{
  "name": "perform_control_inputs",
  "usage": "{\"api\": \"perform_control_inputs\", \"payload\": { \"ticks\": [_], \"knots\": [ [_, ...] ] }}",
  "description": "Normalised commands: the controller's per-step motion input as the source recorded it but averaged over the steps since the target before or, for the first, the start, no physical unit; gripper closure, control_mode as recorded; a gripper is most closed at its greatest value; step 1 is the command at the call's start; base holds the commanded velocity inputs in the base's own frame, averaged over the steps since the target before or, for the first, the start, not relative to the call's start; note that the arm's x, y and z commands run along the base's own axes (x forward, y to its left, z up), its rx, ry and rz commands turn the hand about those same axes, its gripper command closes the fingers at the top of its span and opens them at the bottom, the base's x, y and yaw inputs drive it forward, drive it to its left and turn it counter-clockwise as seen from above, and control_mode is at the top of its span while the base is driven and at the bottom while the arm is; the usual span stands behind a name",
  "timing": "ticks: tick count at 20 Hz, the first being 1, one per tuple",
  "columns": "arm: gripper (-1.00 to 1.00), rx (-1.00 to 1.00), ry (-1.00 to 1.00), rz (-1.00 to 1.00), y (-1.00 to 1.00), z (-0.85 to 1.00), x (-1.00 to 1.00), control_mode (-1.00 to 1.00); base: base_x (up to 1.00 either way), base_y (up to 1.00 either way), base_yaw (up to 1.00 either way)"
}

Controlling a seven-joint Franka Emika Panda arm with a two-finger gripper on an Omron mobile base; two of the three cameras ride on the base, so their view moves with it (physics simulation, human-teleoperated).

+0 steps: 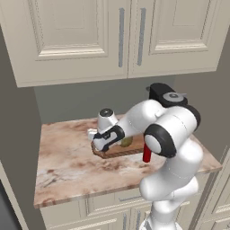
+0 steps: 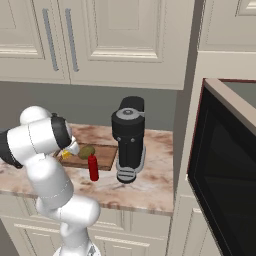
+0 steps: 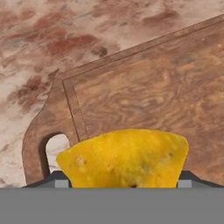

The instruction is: Retrieve the reheated potato from the microwave, then place the potato, cheese, and condiment on the cutting board.

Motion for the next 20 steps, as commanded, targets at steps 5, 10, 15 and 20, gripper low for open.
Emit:
{"api": "perform_control_inputs", "payload": {
  "ticks": [5, 10, 15, 20],
  "knots": [
    [-1.00, 0.00, 0.00, -0.06, 0.00, -0.13, 0.10, -1.00, 0.00, 0.00, 0.00],
    [-1.00, 0.00, 0.00, -0.07, -0.06, 0.00, -0.03, -1.00, 0.00, 0.00, 0.00],
    [-1.00, 0.01, 0.00, -0.09, -0.18, 0.18, -0.14, -1.00, 0.00, 0.00, 0.00],
    [-1.00, 0.02, 0.00, -0.09, -0.17, 0.37, -0.04, -1.00, 0.00, 0.00, 0.00]
  ]
}}
